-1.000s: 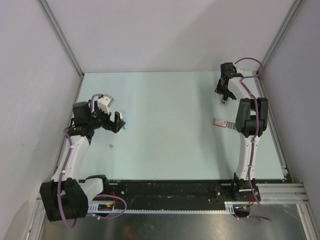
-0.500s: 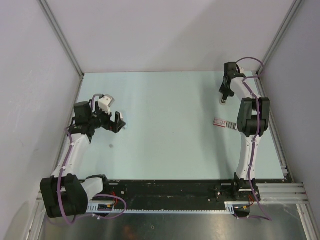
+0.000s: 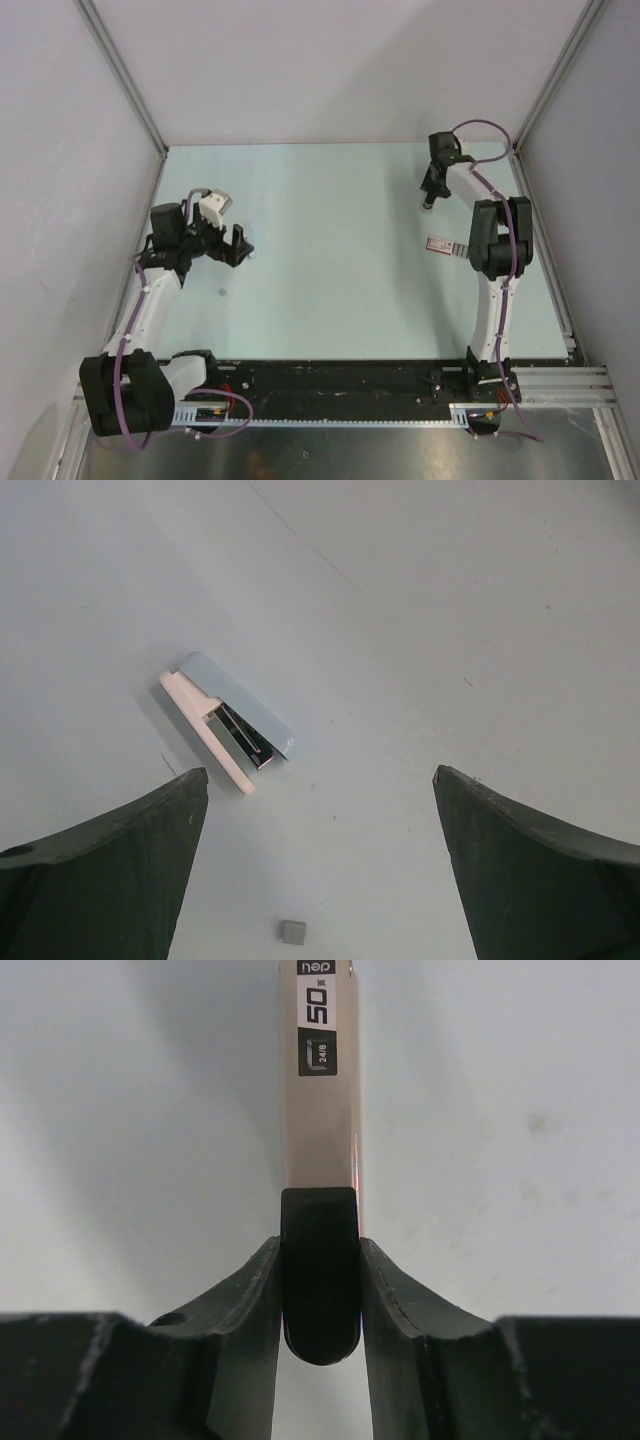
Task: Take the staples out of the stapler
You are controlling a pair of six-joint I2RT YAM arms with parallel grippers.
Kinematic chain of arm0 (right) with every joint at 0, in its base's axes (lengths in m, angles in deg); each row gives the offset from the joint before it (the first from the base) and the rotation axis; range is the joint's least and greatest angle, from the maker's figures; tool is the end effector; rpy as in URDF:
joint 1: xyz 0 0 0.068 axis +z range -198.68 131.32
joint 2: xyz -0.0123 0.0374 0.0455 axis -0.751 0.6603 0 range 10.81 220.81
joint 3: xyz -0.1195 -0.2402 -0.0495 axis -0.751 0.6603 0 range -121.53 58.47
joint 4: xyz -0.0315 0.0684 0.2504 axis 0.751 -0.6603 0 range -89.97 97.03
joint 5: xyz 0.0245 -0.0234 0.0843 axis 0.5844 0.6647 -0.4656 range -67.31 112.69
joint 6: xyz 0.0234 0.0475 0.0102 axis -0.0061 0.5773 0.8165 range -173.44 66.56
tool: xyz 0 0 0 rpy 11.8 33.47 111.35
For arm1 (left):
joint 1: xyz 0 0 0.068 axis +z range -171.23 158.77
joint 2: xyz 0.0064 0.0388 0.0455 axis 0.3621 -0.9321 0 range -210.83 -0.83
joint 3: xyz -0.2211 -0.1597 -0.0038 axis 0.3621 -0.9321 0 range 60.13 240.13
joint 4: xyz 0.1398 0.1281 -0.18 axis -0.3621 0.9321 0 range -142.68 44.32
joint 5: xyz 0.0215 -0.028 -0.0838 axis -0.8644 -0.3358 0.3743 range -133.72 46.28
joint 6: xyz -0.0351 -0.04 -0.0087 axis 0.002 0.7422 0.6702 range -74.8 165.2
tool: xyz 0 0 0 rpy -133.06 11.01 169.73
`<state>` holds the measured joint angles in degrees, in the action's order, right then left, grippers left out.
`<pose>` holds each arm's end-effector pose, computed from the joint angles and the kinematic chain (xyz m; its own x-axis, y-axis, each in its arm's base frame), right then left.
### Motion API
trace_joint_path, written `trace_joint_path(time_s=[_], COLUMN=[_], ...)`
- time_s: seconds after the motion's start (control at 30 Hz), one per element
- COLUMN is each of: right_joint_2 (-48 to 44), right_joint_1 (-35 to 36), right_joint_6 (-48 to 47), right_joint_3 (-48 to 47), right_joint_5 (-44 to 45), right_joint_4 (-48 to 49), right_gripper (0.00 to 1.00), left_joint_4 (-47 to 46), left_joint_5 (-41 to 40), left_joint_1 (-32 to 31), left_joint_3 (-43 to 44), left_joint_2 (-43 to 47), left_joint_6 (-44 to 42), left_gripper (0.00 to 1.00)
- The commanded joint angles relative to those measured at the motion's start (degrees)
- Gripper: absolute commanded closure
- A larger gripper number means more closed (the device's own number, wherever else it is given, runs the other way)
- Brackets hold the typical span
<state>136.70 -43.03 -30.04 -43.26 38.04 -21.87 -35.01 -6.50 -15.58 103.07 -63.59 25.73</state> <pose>0.4865 0.0387 0.1952 -0.7047 0.3151 -0.6357 0.3741 0.9263 0.0445 0.2323 0.0013 0.2593 -0.4380 0.2234 -0.8708 0.5782 0.8117 -0.0826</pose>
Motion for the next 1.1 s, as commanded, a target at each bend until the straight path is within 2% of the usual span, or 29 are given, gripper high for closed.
trace_joint_path(time_s=[0.0,0.33,0.67,0.93,1.07], right_joint_2=[-5.5,-13.2,-17.1,-15.8,-15.0], right_joint_1=[7.0,22.5,38.5,44.5,45.4], right_joint_6=[4.4,7.6,20.9,33.8,38.6], right_joint_3=[4.0,11.3,17.5,18.9,19.9], right_joint_5=[-4.9,-2.5,-6.6,-5.3,-5.6], right_joint_4=[1.7,3.0,9.5,15.5,19.0], right_gripper=[0.83,0.84,0.87,0.98,1.00], left_joint_4=[-1.2,-1.3,-0.4,0.9,1.0], left_joint_5=[-1.3,-2.3,-2.0,3.1,2.6], left_joint_1=[-0.8,-1.0,-1.0,-1.8,-5.5], left_joint_3=[-0.5,-2.2,-2.3,-4.1,-5.1], left_joint_2=[2.2,4.6,5.8,3.5,1.0], left_joint_6=[0.1,-1.1,0.5,0.2,-1.0], left_gripper=[0.00,0.00,0.01,0.01,0.01])
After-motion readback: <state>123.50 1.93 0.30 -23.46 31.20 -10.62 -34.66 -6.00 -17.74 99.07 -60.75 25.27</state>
